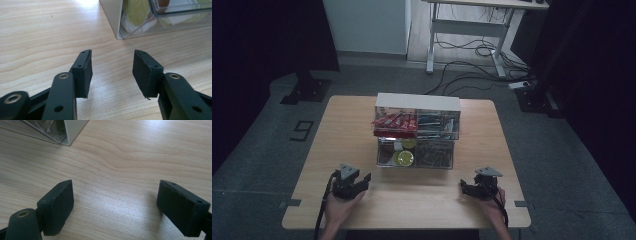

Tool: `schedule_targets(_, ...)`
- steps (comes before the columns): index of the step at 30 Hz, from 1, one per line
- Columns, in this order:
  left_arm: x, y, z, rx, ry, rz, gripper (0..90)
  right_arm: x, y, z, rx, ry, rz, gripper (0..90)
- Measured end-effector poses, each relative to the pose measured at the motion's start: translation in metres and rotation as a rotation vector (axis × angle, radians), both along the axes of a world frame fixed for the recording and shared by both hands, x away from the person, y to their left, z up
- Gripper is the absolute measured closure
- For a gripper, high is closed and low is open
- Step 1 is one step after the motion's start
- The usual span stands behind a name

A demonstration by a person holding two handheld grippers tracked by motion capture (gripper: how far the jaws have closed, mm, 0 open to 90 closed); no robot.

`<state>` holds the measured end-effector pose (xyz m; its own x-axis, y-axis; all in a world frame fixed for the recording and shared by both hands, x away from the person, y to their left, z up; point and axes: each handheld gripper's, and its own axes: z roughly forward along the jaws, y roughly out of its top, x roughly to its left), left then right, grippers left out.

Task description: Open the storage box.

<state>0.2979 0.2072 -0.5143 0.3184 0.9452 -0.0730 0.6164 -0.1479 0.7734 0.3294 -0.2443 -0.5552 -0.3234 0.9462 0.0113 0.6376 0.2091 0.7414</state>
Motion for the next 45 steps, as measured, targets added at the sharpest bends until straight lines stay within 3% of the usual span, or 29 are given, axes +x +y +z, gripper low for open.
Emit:
schedule_targets(12,-0.006,0.002,0.011,-0.010,-0.018,-0.011,63.7,0.000,0.000,0.000,0.002,0.001,-0.005,14.1)
schedule_targets(17,-0.010,0.003,0.020,-0.042,-0.025,-0.038,71.3,0.000,0.000,0.000,0.002,0.001,-0.006,14.1)
schedule_targets(28,-0.019,-0.002,0.036,-0.055,-0.067,-0.087,88.7,0.000,0.000,0.000,0.002,0.001,-0.006,14.1)
schedule_targets(45,-0.019,-0.003,0.056,-0.091,-0.087,-0.118,90.0,0.000,0.000,0.000,0.002,0.000,-0.007,14.3)
